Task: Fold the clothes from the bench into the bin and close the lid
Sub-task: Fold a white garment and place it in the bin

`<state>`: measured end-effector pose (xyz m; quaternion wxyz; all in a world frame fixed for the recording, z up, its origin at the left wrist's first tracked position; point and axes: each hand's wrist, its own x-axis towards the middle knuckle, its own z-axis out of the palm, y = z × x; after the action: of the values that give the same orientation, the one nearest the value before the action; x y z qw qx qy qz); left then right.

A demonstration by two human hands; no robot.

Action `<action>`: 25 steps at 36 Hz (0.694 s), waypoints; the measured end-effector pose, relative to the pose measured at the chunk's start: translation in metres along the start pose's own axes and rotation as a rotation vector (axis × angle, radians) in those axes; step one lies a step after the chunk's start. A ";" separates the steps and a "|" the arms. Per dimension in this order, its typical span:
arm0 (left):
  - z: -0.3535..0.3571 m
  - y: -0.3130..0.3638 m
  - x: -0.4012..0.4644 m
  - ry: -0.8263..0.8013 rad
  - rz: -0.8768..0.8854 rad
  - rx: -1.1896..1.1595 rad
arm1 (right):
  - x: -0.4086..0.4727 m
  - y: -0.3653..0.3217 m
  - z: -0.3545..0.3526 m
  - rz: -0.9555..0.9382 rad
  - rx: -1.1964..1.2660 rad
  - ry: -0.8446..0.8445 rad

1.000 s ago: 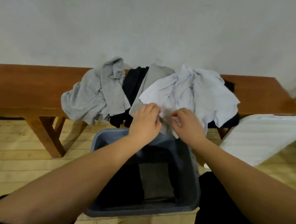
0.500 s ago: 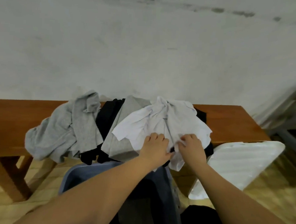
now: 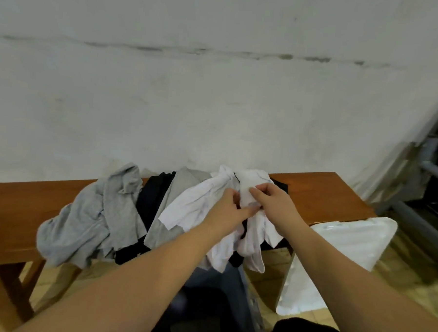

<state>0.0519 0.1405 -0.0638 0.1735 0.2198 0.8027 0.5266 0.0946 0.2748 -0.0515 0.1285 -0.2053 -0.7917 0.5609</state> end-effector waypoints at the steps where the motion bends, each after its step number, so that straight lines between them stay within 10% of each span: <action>1: -0.004 0.006 -0.004 -0.016 0.015 0.004 | -0.003 -0.006 0.000 -0.009 0.000 -0.024; 15: -0.065 0.090 -0.039 0.122 0.105 -0.064 | -0.037 -0.080 -0.019 -0.244 -0.007 -0.129; 25: -0.110 0.132 -0.055 0.226 0.176 -0.170 | -0.053 -0.081 0.001 -0.185 -0.578 -0.070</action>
<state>0.0651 0.0727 0.1031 0.0534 0.2132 0.7473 0.6271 0.1261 0.2264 0.0260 0.0880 -0.1412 -0.9377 0.3051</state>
